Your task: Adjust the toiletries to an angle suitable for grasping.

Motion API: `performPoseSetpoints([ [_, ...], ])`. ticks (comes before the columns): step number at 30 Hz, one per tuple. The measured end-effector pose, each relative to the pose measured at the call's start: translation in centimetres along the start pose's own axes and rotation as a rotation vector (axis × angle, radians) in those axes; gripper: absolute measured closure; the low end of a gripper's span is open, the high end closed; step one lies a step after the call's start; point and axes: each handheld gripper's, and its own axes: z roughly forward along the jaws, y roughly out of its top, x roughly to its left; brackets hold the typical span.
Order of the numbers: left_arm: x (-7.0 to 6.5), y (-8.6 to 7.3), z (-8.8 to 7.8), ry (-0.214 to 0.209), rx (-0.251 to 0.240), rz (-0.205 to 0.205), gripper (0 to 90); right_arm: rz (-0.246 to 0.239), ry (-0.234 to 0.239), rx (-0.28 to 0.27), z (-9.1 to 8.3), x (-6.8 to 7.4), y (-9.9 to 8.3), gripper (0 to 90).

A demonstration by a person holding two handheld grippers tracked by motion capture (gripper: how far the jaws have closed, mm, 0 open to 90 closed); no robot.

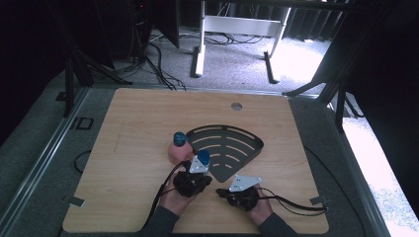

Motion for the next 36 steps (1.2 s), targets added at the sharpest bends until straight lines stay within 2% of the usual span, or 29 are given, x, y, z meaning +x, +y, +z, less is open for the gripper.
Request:
performPoseSetpoints([
  [4,0.6,0.3,-0.1,0.005,-0.003,-0.023,87.5,-0.003,-0.001,0.004,0.0,0.0,0.0,90.0],
  [9,1.4,0.6,-0.4,-0.014,-0.006,-0.085,87.5,-0.009,-0.002,0.003,-0.2,0.0,0.0,90.0],
  [17,2.8,1.0,-1.0,0.003,-0.013,-0.134,86.6,0.006,-0.006,-0.009,-0.7,-0.5,-0.1,90.0],
  [25,3.8,0.8,-1.7,0.017,-0.030,-0.156,86.6,0.020,-0.019,-0.012,-1.2,-0.9,-0.2,89.9],
  [27,3.9,0.6,-2.1,0.016,-0.041,-0.147,86.3,0.019,-0.023,-0.013,-1.3,-1.0,-0.3,89.9],
  [29,3.8,0.3,-2.9,0.010,-0.055,-0.116,85.6,0.011,-0.038,-0.004,-1.5,-1.0,-0.3,89.8],
  [32,3.8,-0.4,-4.1,0.039,-0.060,-0.086,85.5,-0.006,-0.064,0.013,-1.8,-1.1,-0.4,89.4],
  [34,4.1,-0.9,-4.8,0.065,-0.059,-0.071,85.5,-0.001,-0.073,0.012,-2.0,-1.3,-0.5,89.2],
  [36,4.5,-1.5,-5.4,0.085,-0.072,-0.082,85.6,0.007,-0.089,0.013,-2.3,-1.6,-0.7,89.1],
])
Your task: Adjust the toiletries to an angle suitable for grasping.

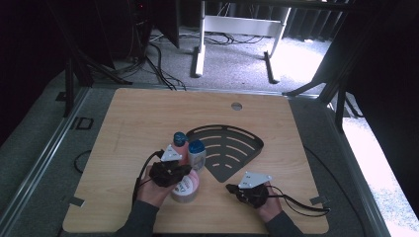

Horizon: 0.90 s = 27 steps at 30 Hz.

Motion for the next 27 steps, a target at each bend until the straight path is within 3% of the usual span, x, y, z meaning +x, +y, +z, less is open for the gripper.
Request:
performPoseSetpoints([
  [8,1.4,-1.9,-2.1,0.067,-0.019,-0.024,86.9,0.039,-0.037,-0.018,-1.3,-1.3,-0.6,88.6],
  [14,2.4,-3.3,-2.3,0.113,0.020,-0.033,89.4,0.046,-0.049,-0.019,-1.7,-1.6,-0.8,88.5],
  [17,3.1,-4.0,-2.0,0.118,0.033,-0.053,89.4,0.050,-0.051,-0.021,-1.7,-1.7,-0.8,88.5],
  [20,3.5,-4.5,-1.4,0.102,0.044,-0.048,89.4,0.054,-0.054,-0.020,-1.8,-1.7,-0.9,88.4],
  [27,3.0,-4.9,-0.2,0.064,0.048,-0.033,89.4,0.055,-0.055,-0.022,-1.9,-1.8,-0.9,87.6],
])
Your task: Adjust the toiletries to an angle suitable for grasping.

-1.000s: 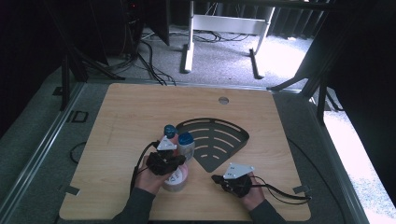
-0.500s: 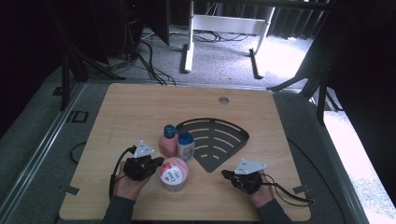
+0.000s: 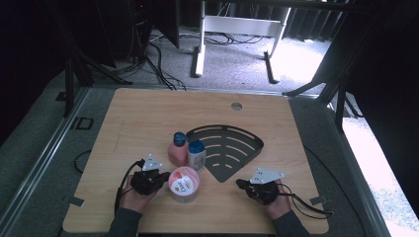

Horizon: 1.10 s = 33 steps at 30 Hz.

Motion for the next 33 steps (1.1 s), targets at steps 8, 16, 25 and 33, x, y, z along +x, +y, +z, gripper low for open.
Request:
performPoseSetpoints([
  [8,-1.2,0.0,0.3,-0.025,0.008,0.024,89.4,-0.001,0.001,0.001,0.0,-0.1,0.0,87.7],
  [16,-2.7,-0.1,0.7,-0.076,0.002,0.047,89.4,0.020,0.016,-0.018,-0.2,-0.2,-0.1,87.0],
  [25,-4.7,-0.4,1.0,-0.131,0.007,0.082,89.4,0.023,0.024,-0.021,-0.9,-0.3,-0.3,89.0],
  [33,-6.2,-0.5,1.5,-0.153,0.025,0.117,89.3,-0.020,0.068,-0.003,-1.5,1.2,-0.4,89.7],
])
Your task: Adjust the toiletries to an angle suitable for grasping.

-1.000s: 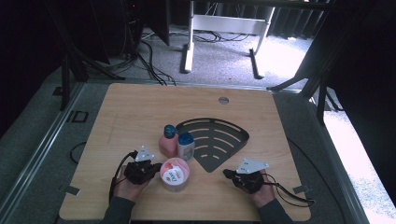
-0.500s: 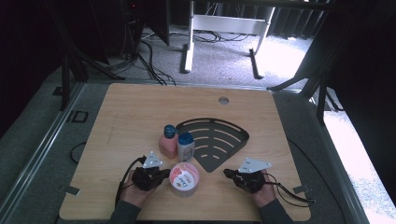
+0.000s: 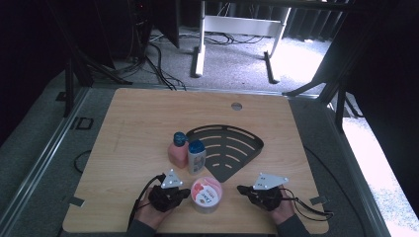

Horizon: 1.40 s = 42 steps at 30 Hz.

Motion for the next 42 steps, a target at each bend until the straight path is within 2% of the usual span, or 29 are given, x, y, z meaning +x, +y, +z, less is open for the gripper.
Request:
performPoseSetpoints([
  [5,-0.6,0.5,0.7,-0.015,0.000,0.019,89.1,-0.016,0.061,-0.016,0.0,0.8,0.4,89.7],
  [12,-1.7,1.1,1.5,-0.042,-0.006,0.044,89.2,-0.050,0.091,0.014,-0.1,1.5,0.3,89.8],
  [15,-1.9,1.3,1.8,-0.054,-0.007,0.048,89.2,-0.047,0.100,0.016,-0.5,1.5,-0.1,89.9],
  [20,-2.4,1.7,2.2,-0.058,-0.003,0.059,89.3,-0.043,0.094,0.018,-1.1,1.2,-0.5,89.9],
  [31,-3.6,3.7,4.2,-0.064,0.004,0.093,89.4,0.003,0.034,0.036,-2.5,-0.5,-1.4,89.9],
  [33,-3.7,4.0,4.5,-0.068,0.007,0.103,89.4,0.011,0.020,0.039,-2.7,-0.9,-1.6,89.9],
  [42,-3.6,5.3,5.9,-0.075,-0.001,0.102,89.4,0.045,-0.005,0.041,-3.1,-2.4,-2.0,90.0],
])
